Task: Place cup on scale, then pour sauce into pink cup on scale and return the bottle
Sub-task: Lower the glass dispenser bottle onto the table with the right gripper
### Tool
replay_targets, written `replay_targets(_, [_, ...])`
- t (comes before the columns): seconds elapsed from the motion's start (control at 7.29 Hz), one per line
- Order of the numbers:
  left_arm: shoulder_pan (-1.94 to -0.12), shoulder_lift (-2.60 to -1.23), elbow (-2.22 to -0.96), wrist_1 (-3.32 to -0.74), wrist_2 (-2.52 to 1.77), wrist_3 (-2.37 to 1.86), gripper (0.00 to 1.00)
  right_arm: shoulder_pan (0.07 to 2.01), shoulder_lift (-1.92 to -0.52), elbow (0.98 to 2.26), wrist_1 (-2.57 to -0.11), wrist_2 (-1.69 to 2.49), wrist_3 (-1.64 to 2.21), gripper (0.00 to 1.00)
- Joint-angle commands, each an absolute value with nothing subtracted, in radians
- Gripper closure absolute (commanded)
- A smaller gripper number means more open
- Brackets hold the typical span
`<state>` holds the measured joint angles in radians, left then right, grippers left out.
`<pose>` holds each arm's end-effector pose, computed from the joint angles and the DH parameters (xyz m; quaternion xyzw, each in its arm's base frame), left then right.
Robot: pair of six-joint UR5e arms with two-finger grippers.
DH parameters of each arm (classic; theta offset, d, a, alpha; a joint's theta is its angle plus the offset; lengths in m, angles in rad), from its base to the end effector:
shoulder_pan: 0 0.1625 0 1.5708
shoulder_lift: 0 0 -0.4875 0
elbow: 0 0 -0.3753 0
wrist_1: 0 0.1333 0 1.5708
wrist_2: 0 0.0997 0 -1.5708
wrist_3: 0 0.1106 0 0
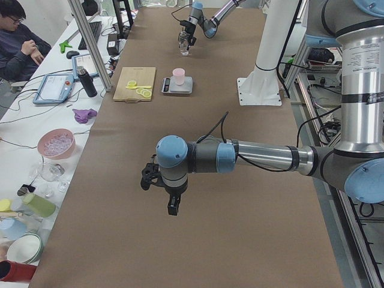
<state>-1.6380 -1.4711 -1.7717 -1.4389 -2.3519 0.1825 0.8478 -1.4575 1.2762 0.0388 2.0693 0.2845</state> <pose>-0.0837 -0.4174 0.6912 0.0333 0.3795 0.0474 0.9234 -0.2934 -0.4541 0.6297 0.4659 -0.4696 -0.3170 0.6796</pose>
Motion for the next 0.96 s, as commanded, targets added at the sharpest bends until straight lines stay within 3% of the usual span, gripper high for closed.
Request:
replay_targets(0.0, [-1.637, -1.471, -1.772, -1.439, -2.353, 0.183, 0.02, 0.850, -1.460, 1.275, 0.044, 2.069, 0.293, 0.00])
replay_targets(0.82, [-1.637, -1.471, -1.772, -1.439, -2.353, 0.183, 0.02, 0.857, -1.509, 1.285, 0.063, 2.080, 0.293, 0.00])
